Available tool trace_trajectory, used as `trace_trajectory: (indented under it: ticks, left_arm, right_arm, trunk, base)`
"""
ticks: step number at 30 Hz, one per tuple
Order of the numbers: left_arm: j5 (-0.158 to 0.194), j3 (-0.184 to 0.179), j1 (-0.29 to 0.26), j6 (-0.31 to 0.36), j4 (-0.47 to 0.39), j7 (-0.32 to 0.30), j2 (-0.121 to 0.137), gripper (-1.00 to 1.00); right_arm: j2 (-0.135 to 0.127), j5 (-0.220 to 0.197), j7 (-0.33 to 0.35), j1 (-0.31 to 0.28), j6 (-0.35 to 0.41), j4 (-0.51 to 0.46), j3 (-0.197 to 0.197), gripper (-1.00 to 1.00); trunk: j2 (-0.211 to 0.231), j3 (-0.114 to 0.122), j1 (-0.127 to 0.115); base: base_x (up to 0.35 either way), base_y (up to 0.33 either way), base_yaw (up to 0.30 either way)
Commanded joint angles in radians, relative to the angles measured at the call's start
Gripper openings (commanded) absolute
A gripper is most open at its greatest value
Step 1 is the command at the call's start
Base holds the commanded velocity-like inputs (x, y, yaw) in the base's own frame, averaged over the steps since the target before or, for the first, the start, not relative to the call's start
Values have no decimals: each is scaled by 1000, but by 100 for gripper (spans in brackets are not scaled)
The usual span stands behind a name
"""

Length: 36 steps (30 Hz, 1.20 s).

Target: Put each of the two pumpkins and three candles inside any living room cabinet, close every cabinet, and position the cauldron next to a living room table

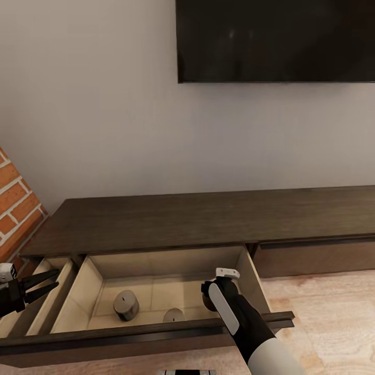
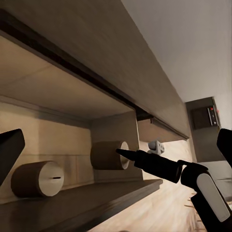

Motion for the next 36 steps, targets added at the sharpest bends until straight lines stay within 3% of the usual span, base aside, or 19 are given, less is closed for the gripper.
trace_trajectory:
  ticks: [1,4,5,15,36]
  left_arm:
    - [-4,1,-1,4,0,-5,0,100]
    - [-4,2,-1,4,0,-6,1,100]
    - [-4,2,-1,4,0,-6,0,100]
    - [-3,2,-1,4,0,-7,1,100]
    - [2,2,-1,4,1,-7,11,100]
  right_arm:
    - [0,-9,-10,-1,1,-1,1,-100]
    - [0,-9,-9,-1,1,0,1,-100]
    - [0,-9,-9,-1,1,0,1,100]
    - [0,-9,-9,-1,1,1,1,100]
    - [0,-12,-2,-1,13,-4,1,100]
  trunk:
    - [0,-1,0]
    - [0,-1,0]
    - [0,-1,0]
    - [0,-1,0]
    - [147,65,-81]
  base:
    - [0,0,0]
    - [0,0,0]
    - [0,0,0]
    - [0,0,0]
    - [0,0,0]
